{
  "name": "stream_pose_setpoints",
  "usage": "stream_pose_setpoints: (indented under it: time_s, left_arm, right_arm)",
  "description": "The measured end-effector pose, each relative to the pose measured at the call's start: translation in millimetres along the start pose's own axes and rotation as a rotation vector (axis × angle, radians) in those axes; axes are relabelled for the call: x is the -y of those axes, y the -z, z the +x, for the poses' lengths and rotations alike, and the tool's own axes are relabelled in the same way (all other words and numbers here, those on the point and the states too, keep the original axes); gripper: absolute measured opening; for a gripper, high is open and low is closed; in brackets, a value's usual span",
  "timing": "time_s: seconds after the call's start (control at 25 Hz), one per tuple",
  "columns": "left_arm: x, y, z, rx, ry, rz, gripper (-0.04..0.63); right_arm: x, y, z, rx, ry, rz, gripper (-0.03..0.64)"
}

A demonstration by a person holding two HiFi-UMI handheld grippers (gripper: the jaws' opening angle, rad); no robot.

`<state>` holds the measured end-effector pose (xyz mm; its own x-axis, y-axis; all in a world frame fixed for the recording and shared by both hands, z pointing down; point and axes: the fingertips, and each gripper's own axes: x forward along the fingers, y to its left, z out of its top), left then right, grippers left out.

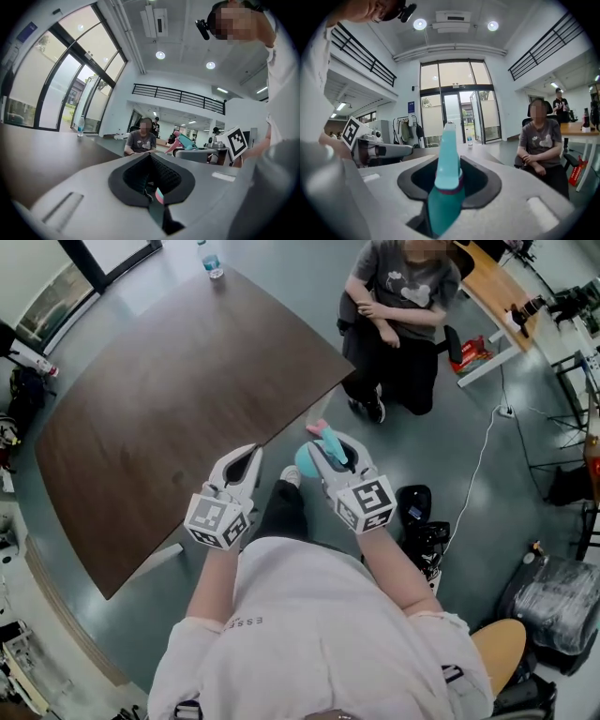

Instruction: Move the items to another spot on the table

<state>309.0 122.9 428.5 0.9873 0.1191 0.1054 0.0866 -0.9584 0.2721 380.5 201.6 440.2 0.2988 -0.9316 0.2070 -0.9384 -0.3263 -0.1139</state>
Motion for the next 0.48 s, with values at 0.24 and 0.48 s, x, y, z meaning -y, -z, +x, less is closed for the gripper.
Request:
stream_pose_setpoints:
  time_s: [0.24, 0.48]
  left_arm:
    - [-10, -4, 62, -0.017, 0.034, -0.017, 0.015]
    - [-46, -21, 119, -0.008, 0.02, -0.04, 0.015]
  right_arm:
    - [56, -5, 9, -0.026, 0.055, -0.01, 0.123]
    - [115, -16, 48, -0.061, 0.068, -0.019, 0.123]
